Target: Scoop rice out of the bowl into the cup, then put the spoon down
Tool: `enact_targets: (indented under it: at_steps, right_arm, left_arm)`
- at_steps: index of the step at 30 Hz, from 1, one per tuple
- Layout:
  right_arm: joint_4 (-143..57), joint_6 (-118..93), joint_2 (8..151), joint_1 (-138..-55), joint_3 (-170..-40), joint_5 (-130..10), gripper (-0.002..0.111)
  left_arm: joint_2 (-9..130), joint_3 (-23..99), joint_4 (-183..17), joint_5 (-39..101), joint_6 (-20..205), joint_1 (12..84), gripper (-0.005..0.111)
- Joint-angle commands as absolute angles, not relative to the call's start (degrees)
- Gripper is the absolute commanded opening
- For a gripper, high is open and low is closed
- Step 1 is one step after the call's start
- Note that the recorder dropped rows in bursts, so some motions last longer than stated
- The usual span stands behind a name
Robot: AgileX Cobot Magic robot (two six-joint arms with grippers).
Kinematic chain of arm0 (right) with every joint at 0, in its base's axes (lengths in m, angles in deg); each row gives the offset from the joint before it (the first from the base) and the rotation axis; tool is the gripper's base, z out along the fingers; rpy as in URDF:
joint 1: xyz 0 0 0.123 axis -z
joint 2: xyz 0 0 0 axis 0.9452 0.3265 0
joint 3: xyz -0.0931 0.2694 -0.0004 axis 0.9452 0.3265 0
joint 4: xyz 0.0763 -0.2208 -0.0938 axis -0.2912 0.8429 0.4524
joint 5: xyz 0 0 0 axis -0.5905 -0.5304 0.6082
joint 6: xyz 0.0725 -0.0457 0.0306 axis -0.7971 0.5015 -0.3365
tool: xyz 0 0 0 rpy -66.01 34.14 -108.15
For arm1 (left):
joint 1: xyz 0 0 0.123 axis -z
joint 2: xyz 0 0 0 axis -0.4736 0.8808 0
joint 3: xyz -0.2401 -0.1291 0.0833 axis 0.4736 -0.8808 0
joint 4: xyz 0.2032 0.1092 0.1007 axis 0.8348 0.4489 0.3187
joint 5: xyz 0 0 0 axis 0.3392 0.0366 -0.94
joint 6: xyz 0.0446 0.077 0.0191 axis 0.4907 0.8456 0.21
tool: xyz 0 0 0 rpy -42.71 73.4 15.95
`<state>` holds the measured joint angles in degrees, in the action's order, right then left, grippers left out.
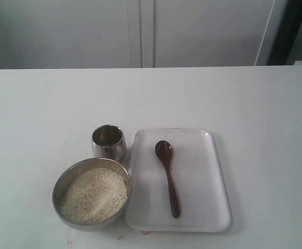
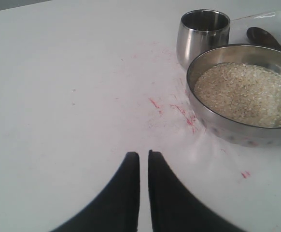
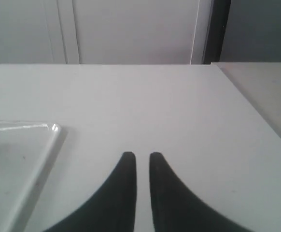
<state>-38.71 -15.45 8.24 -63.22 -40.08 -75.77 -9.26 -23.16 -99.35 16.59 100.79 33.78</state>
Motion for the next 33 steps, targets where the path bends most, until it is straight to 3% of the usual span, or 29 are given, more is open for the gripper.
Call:
enact_targets:
  at_steps: [1,14,18,33]
  right_arm:
    - [-38.3,-13.7,7.9,-63.5,-39.8,-79.4,0.011]
    - [-38.9,-13.2,7.9,-63.6,-39.8,-76.7,0.011]
    - [-39.1,-13.2,7.9,-63.6,-39.8,-79.2,0.000]
    - [-39.1,-14.0,7.9,-63.6,-39.8,-79.2,0.000]
  left_arm:
    - [-9.2,-22.8,-99.8,16.5,100.7,34.2,0.014]
    - [-9.2,-22.8,-99.8,16.5,100.7,34.2,0.014]
    - [-9.2,-22.8,-99.8,16.5,100.7,34.2,0.014]
    - [-9.2,-22.8,-99.8,16.5,100.7,34.2,0.014]
